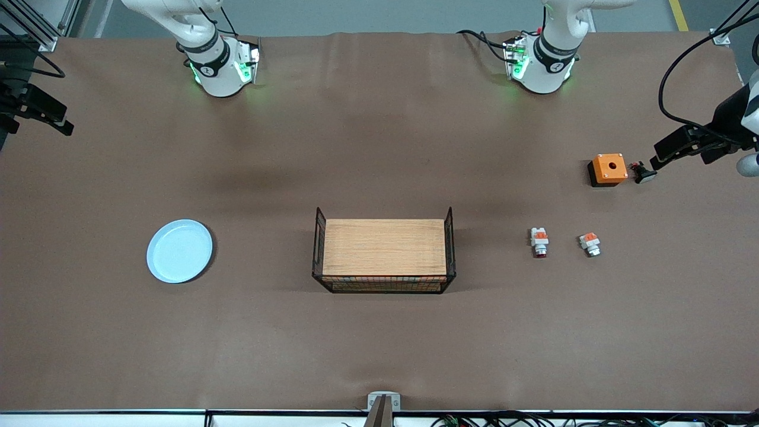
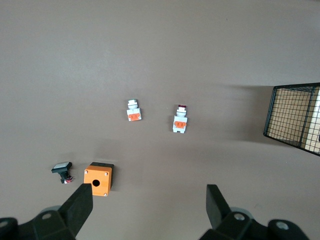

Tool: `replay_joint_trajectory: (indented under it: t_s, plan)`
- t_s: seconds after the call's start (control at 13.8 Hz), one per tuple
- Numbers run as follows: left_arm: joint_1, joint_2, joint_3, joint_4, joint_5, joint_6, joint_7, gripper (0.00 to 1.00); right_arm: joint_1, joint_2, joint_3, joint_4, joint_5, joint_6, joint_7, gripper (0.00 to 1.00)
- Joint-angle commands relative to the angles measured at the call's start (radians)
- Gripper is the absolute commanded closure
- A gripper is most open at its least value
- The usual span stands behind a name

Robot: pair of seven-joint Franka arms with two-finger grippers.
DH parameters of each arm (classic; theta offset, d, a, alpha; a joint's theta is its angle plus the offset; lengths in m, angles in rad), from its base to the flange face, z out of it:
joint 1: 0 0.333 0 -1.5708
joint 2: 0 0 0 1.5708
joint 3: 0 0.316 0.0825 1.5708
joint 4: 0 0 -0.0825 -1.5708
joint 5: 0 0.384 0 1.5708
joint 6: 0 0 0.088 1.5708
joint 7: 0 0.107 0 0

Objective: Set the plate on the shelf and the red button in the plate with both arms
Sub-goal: 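Move the left gripper toward the red push-button switches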

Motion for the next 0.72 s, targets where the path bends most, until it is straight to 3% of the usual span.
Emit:
replay_joint_trajectory:
  t_s: [0.0, 0.43, 0.65]
  plan:
    - [0.0, 0.011, 0.003, 0.02, -0.014, -0.02, 0.007, 0.0, 0.001, -0.026, 0.002, -0.022, -0.017, 0.01, -0.01, 0.0]
    - [0.011, 0.017, 0.004, 0.017, -0.017, -0.02, 0.015, 0.0, 0.001, -0.026, 0.002, -0.022, -0.016, 0.004, -0.009, 0.0]
    - [0.003, 0.074, 0.003, 0.01, -0.018, -0.02, 0.006, 0.0, 0.0, -0.024, 0.002, -0.019, -0.014, 0.001, -0.009, 0.0]
